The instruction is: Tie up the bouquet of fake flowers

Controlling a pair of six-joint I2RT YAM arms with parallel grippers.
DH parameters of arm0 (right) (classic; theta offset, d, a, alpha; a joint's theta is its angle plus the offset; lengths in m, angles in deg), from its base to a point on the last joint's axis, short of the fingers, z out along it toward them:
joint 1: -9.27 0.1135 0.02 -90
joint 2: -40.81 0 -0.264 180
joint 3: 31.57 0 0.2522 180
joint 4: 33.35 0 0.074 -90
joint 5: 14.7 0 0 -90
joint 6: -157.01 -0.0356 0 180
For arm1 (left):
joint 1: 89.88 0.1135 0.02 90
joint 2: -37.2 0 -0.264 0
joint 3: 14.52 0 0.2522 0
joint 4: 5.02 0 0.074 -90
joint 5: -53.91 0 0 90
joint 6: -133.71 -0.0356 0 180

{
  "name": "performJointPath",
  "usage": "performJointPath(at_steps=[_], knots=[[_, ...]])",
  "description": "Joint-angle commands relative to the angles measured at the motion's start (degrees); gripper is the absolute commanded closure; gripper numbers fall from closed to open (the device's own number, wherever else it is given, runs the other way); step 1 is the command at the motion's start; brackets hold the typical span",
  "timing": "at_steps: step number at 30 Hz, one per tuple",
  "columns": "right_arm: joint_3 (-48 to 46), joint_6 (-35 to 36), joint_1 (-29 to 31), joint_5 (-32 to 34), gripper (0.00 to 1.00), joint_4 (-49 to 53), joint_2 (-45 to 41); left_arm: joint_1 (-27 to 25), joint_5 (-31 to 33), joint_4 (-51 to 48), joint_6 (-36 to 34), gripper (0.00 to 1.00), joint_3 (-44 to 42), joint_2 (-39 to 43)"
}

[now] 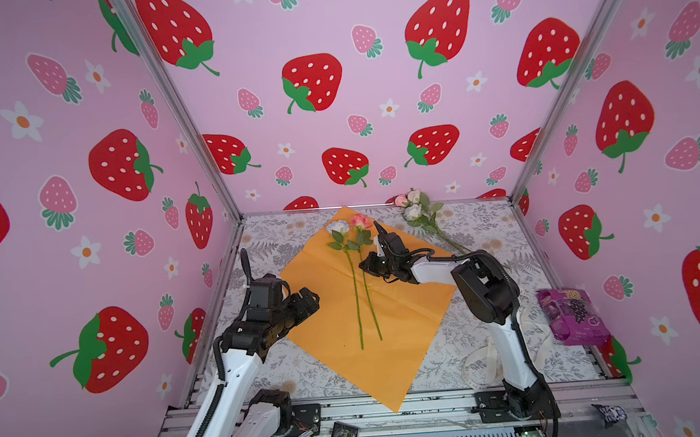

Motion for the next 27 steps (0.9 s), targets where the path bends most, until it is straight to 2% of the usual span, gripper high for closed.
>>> performJointPath(at_steps=[1, 5, 8, 9, 11, 13, 17, 22, 27], knots=[[1.58, 1.11, 0.48, -2.29, 0.95, 1.48, -0.07, 0.29, -2.02, 2.17, 0.88, 0.09, -0.86, -0.59], [-0.58, 0.46, 0.52, -0.47, 0.94, 2.42, -2.89, 0.33, -3.13, 3.01, 1.60, 0.09, -0.61, -2.18], [-1.33, 0.33, 0.45, -1.03, 0.89, 2.11, -3.87, 0.26, -4.64, 4.70, 2.03, 0.09, -0.56, -3.49], [-1.57, 0.38, 0.50, -0.92, 0.86, 2.07, -4.34, 0.30, -5.16, 5.11, 2.03, 0.09, -0.46, -3.96], [-2.05, 0.79, 0.14, -1.69, 0.72, 1.64, -5.60, 0.22, -5.85, 5.32, 2.07, 0.06, 0.02, -5.14], [-1.91, 3.14, -0.85, -1.59, 0.68, 3.19, -7.87, 0.09, -6.45, 5.36, 1.96, 0.00, 0.63, -6.03], [-7.09, 8.01, -5.42, -0.61, 0.64, 4.98, -16.32, -1.55, -8.35, 7.80, 1.97, 0.01, 1.47, -8.14], [-14.42, 24.90, -17.39, 4.40, 0.63, 10.48, -25.32, -8.79, -8.22, 11.44, 1.49, 0.01, 5.15, -15.37], [-13.30, 40.65, -30.01, 6.66, 0.65, 18.15, -23.95, -19.29, -6.12, 13.88, 0.76, 0.01, 12.50, -26.11]])
